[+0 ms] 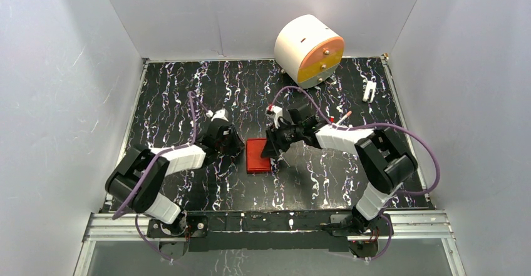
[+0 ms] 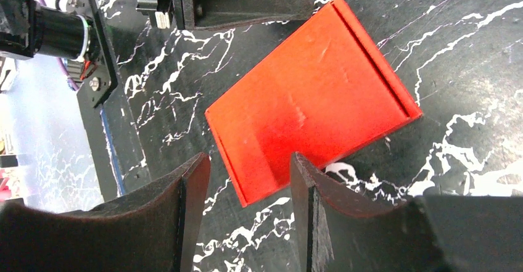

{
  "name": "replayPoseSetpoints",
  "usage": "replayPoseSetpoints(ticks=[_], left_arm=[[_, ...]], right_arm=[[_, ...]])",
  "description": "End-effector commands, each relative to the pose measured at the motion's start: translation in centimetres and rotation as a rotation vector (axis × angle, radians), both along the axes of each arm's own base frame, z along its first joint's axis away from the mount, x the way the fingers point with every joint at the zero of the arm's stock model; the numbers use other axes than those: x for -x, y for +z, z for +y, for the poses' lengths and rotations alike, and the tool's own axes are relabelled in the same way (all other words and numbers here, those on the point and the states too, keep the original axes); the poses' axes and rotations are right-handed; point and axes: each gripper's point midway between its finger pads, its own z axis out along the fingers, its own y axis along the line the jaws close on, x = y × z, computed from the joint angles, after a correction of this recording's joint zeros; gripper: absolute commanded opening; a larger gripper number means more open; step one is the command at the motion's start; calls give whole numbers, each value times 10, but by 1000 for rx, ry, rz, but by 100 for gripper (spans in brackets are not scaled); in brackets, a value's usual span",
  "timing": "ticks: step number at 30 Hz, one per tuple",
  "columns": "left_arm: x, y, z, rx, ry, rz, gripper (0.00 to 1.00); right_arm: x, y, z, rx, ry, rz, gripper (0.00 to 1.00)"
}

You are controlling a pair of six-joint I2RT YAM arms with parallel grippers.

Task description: Fold the paper box

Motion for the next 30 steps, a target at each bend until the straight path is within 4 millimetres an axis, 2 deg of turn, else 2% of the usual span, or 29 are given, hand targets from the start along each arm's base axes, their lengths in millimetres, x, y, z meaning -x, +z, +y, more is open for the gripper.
replayPoseSetpoints(ticks=[1, 8, 13, 23, 30], left_arm=[[20, 11, 14, 9, 8, -1, 25], [56, 23, 10, 115, -50, 21, 30], [77, 13, 6, 154, -78, 71, 30], [88, -6, -1, 149, -105, 114, 21], [94, -14, -11, 159, -127, 145, 19]], right_arm=[[3, 29, -6, -59, -1, -60, 59], [18, 20, -17, -43, 0, -39, 59], [29, 13, -25, -31, -1, -24, 59], [39, -9, -32, 10, 0, 31, 59], [42, -24, -33, 39, 4, 69, 59]])
